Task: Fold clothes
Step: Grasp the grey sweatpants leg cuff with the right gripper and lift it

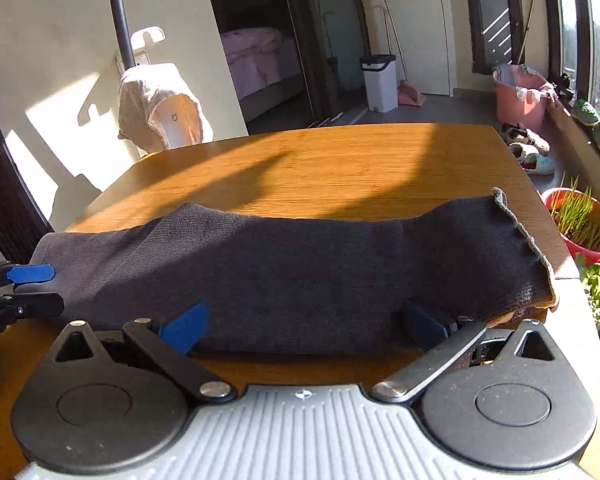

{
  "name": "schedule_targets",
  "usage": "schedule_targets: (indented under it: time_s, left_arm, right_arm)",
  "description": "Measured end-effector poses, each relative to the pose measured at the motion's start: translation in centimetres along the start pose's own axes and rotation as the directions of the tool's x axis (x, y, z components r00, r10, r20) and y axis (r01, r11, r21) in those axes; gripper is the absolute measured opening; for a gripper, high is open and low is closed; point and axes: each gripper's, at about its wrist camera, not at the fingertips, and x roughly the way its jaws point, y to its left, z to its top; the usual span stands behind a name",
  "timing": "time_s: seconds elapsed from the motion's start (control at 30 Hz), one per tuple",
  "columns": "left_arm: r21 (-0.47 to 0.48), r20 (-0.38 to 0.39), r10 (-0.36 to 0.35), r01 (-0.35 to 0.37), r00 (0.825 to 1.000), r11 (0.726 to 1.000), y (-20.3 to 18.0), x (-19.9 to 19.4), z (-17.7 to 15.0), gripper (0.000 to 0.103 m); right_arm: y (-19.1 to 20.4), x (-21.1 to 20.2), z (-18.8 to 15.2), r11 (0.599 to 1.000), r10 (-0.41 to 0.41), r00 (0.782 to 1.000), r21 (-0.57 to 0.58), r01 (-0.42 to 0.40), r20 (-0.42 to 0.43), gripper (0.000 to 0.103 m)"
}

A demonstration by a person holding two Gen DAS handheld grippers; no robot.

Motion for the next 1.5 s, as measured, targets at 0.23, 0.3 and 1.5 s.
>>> schedule_targets:
  time_s: [0.23, 0.3, 1.5]
  left_arm:
    - [0.072, 0.001, 0.121, -0.121, 0.993, 0.99, -1.9, 0.6, -0.6, 0.103]
    - [0.051, 0.021, 0.125, -0.126, 0.992, 0.991, -1.5, 0.0, -0.5, 0.103]
    - [0.33, 0.149, 0.263, -0.298, 0.953, 0.896, -1.2, -2.5, -0.9, 0.059]
  right_arm:
    - [7.5, -0.8, -0.2, 0.932, 0.132, 0.991, -0.34, -0.124, -0.001, 0.086]
    - [9.7, -1.0, -0.3, 0.889, 0.168, 0.986, -0.431, -0.156, -0.009, 0.064]
    - [3.0, -6.0, 1.5, 0.995, 0.014, 0.973, -0.097, 0.008, 0.229, 0.046]
